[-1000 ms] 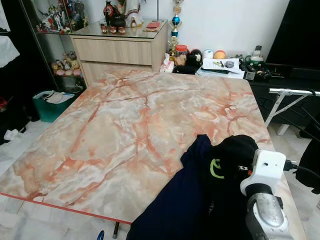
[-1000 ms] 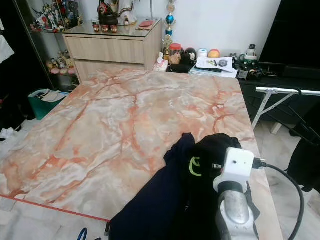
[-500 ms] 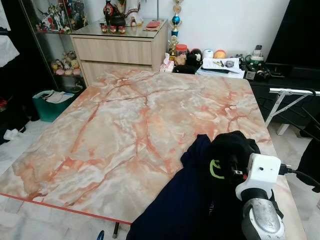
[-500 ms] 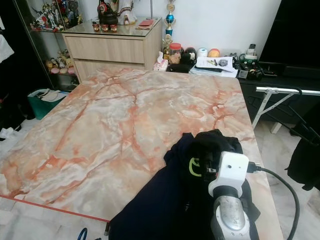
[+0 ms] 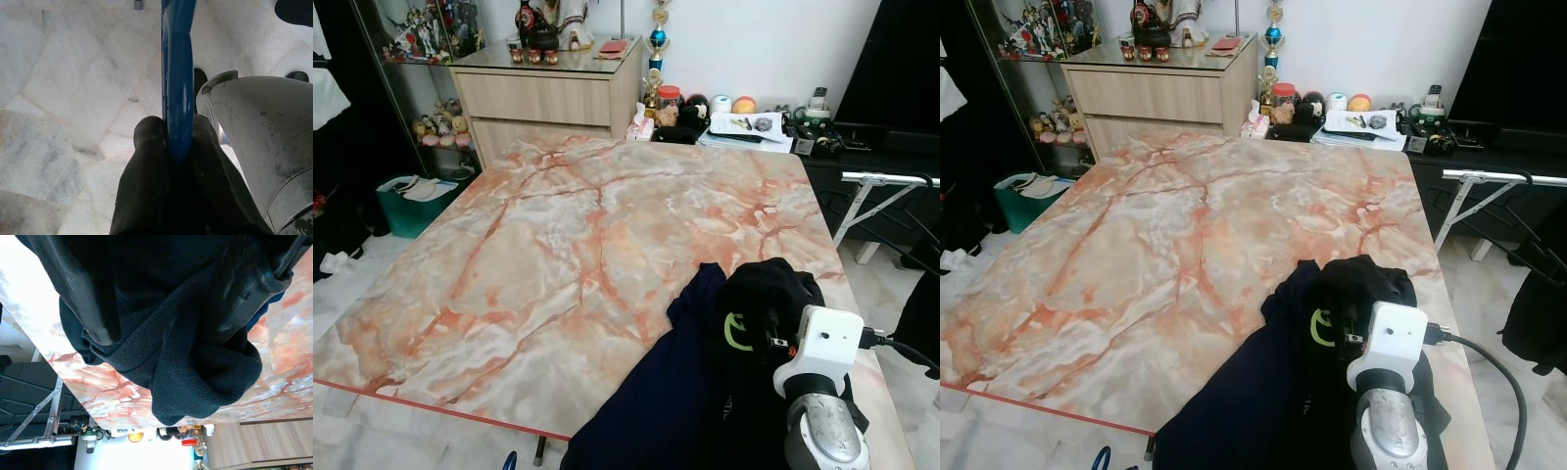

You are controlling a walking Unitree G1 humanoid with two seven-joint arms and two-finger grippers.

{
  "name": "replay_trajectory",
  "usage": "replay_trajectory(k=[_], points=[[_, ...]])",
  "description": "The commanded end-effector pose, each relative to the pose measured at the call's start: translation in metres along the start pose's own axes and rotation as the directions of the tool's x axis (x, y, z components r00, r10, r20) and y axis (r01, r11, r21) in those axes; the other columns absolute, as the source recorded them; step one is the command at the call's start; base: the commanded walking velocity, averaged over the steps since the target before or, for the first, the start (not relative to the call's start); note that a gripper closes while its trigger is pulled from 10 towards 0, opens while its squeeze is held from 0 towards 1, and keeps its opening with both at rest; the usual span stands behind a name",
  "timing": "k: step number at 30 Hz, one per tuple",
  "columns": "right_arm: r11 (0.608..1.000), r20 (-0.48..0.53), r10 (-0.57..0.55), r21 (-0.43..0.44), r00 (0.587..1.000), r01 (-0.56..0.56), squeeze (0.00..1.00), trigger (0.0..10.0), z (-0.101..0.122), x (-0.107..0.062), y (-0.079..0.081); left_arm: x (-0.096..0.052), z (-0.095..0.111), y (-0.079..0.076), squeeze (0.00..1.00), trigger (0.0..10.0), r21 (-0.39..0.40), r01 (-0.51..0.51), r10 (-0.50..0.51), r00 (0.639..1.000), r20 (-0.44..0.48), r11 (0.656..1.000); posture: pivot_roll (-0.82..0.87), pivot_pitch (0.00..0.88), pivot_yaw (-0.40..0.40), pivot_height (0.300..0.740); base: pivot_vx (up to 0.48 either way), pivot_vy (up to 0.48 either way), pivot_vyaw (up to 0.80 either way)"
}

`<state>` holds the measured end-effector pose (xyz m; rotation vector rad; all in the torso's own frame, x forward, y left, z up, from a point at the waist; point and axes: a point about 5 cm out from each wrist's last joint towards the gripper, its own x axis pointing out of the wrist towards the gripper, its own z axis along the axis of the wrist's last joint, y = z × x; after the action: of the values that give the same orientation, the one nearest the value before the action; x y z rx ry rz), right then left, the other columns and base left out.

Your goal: Hang hanger

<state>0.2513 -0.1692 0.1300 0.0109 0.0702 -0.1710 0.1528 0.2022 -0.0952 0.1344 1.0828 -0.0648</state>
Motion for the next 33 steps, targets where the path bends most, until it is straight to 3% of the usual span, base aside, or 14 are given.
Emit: replay_trajectory(k=[1, 6, 33], points=[[1.0, 0.026, 0.001, -0.003, 1.0, -0.001, 0.0, 10.0, 0.0066, -0.0011, 0.0021, -0.0006, -0.0117, -0.0077, 0.0, 10.0, 0.012, 0.026, -0.026, 0.999, -0.043, 1.0, 0.1, 0.04, 0.007, 0.74, 0.0, 0.0, 0.0], [1.0, 0.025, -0.001, -0.002, 1.0, 0.001, 0.0, 10.0, 0.0063, -0.0008, 0.0023, -0.0007, -0.0117, -0.0076, 0.0, 10.0, 0.012, 0.026, -0.025, 0.999, -0.041, 1.0, 0.1, 0.039, 0.008, 0.74, 0.0, 0.0, 0.0], [1.0, 0.025, -0.016, 0.002, 1.0, 0.016, 0.0, 10.0, 0.0065, 0.0023, 0.0028, -0.0006, -0.0114, -0.0082, 0.0, 10.0, 0.008, 0.027, -0.026, 0.999, -0.038, 1.0, 0.1, 0.032, 0.007, 0.74, -0.276, 0.0, 0.0]])
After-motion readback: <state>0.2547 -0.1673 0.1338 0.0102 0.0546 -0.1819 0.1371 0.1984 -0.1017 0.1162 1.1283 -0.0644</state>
